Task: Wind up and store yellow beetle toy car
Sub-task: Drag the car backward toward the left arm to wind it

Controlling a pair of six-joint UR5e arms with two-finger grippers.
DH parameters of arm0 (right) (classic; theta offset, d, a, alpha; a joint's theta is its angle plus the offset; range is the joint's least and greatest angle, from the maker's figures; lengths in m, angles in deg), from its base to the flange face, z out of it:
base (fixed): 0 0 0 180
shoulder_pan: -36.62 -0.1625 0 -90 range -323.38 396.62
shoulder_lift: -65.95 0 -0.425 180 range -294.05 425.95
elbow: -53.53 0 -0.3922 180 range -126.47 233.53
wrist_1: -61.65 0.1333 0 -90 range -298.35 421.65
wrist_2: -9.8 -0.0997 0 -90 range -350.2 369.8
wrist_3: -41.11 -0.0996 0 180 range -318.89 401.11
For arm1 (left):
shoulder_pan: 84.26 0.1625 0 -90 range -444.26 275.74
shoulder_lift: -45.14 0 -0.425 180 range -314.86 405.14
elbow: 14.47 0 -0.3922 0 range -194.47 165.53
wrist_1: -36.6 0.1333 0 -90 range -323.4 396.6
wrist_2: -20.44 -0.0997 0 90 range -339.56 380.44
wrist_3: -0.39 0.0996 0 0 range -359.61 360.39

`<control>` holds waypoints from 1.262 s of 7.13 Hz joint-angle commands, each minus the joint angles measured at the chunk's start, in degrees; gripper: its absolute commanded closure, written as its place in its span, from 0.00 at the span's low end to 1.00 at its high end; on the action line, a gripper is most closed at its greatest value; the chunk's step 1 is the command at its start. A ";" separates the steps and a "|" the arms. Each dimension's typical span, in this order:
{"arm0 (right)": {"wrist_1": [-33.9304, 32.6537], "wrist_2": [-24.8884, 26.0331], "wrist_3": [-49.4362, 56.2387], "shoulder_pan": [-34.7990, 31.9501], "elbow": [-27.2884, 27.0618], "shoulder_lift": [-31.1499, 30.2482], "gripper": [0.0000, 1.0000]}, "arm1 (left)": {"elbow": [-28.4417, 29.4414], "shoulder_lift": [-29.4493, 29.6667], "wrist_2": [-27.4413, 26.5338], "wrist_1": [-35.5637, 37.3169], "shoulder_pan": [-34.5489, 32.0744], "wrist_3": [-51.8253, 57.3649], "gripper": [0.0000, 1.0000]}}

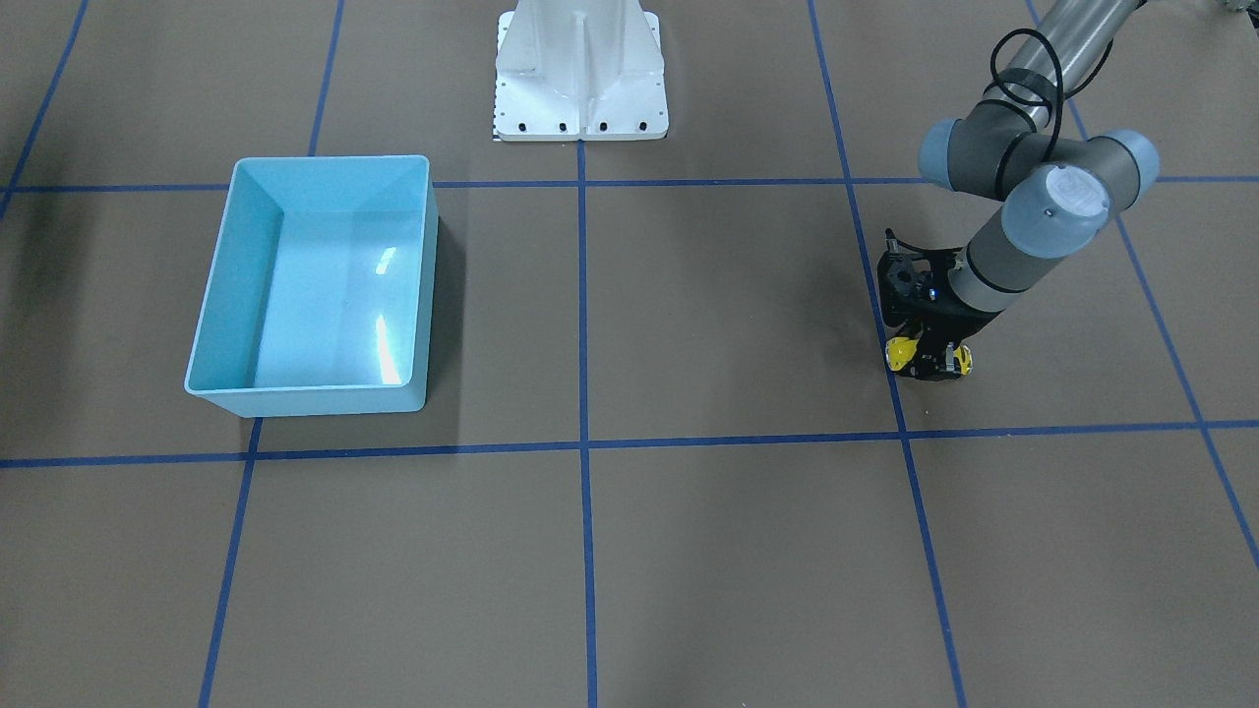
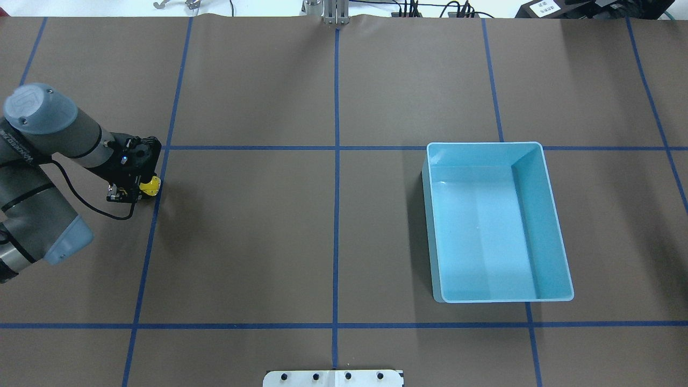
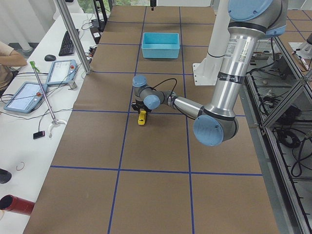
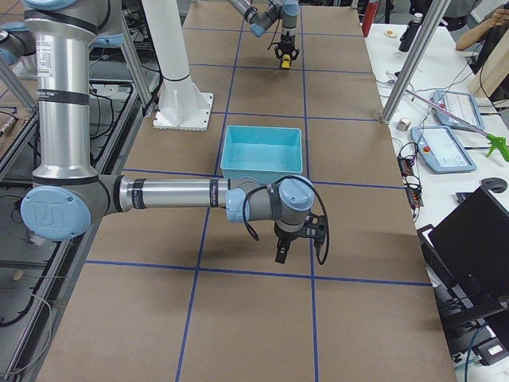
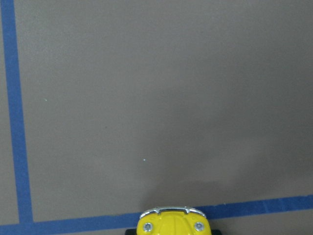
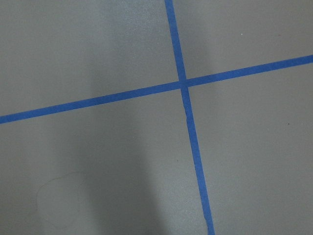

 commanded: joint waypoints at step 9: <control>-0.12 -0.08 0.00 0.09 0.00 0.00 0.00 | 0.09 -5.24 1.79 -3.70 -2.53 3.52 0.71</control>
